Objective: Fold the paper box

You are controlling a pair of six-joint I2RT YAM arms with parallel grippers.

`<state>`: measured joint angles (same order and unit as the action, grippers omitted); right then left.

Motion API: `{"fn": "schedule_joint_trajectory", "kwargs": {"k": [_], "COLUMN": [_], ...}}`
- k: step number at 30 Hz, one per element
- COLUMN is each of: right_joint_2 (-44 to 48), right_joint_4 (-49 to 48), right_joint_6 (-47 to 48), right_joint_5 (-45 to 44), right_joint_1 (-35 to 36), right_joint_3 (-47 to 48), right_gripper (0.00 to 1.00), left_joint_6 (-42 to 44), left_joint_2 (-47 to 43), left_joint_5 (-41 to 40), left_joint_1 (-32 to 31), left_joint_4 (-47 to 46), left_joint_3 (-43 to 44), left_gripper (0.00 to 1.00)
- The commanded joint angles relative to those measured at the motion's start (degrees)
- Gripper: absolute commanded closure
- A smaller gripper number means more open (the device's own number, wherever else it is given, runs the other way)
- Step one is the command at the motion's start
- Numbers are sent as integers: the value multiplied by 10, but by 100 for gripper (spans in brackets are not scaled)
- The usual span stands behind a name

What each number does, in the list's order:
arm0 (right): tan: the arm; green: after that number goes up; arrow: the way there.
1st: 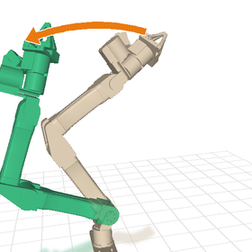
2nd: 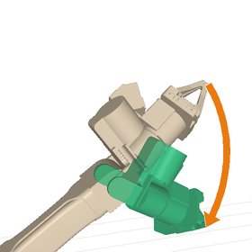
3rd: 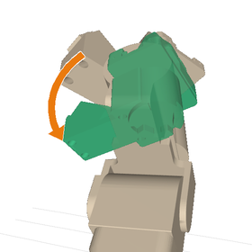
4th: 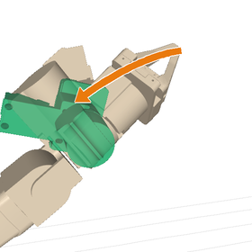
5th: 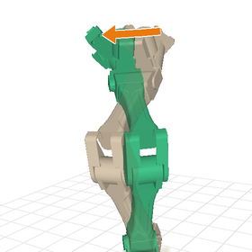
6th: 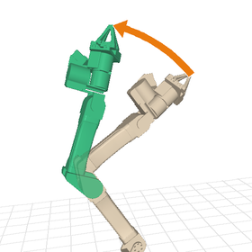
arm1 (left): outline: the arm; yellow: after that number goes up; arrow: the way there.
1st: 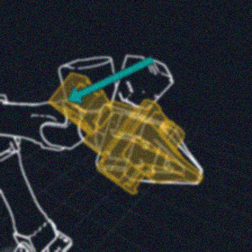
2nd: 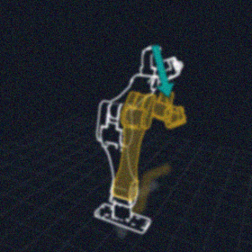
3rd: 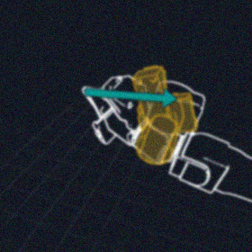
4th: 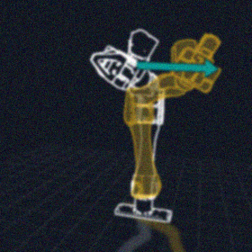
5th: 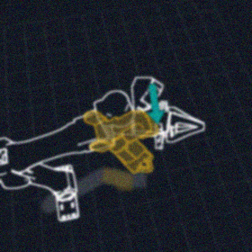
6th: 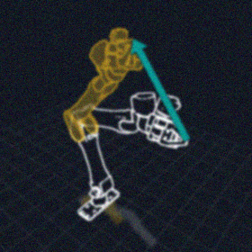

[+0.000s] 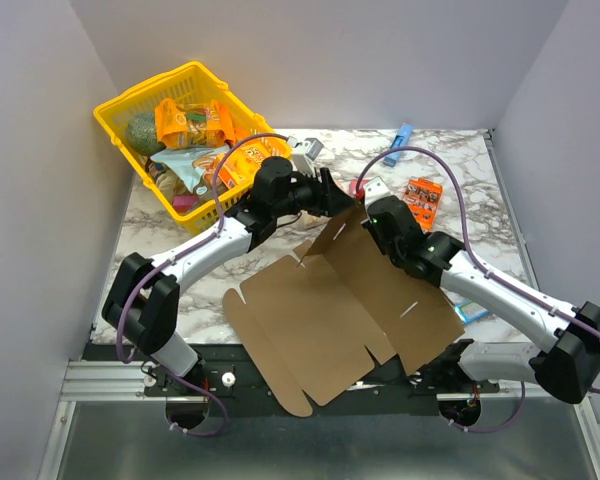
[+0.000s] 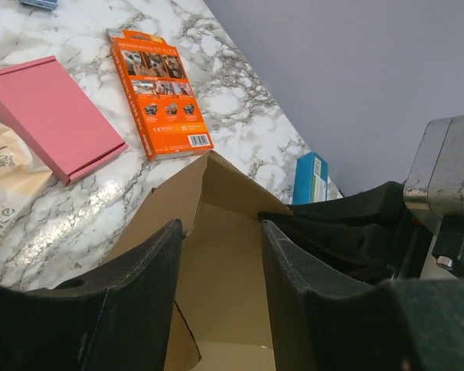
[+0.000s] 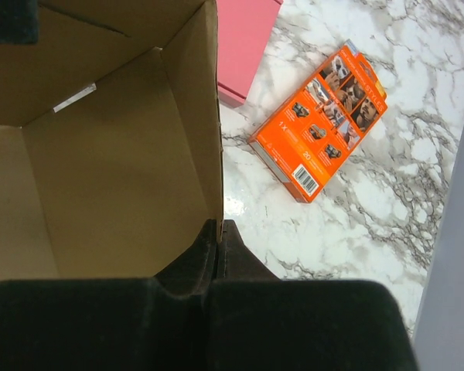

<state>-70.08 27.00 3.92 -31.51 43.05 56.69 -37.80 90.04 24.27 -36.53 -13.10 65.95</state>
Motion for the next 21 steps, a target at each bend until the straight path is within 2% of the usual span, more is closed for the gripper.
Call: {"fn": "schedule_joint_trajectory", "kwargs": {"k": [1, 2, 4, 5, 6, 9, 15, 21], "right_joint_2": [-8, -9, -11, -10, -8, 3, 26, 40], "right_joint_4": [-29, -29, -29, -29, -29, -28, -35, -41], "right_joint_6": [-18, -18, -22, -23, -23, -24, -15, -16], "right_joint_5": [-36, -34, -36, -32, -31, -20, 12, 28], "right_joint_1": [-2, -2, -2, -2, -2, -2, -3, -2], "right_joint_3": [9, 9, 11, 11, 12, 9, -14, -25], "right_gripper": [99, 99, 99, 99, 99, 99, 99, 99], "left_joint_6": [-18, -10, 10, 39, 59, 108, 113, 15], "left_joint_2": [-1, -2, -1, -2, -3, -19, -48, -30], "left_joint_5": [47, 45, 36, 27, 3, -57, -91, -58], "left_joint_1": [-15, -15, -15, -15, -14, -8, 9, 9], "left_joint_4": [-22, -20, -4, 23, 40, 96, 109, 48], "left_joint_3": [9, 11, 26, 32, 43, 49, 57, 33], "left_gripper": [47, 47, 40, 35, 25, 16, 14, 14]}}
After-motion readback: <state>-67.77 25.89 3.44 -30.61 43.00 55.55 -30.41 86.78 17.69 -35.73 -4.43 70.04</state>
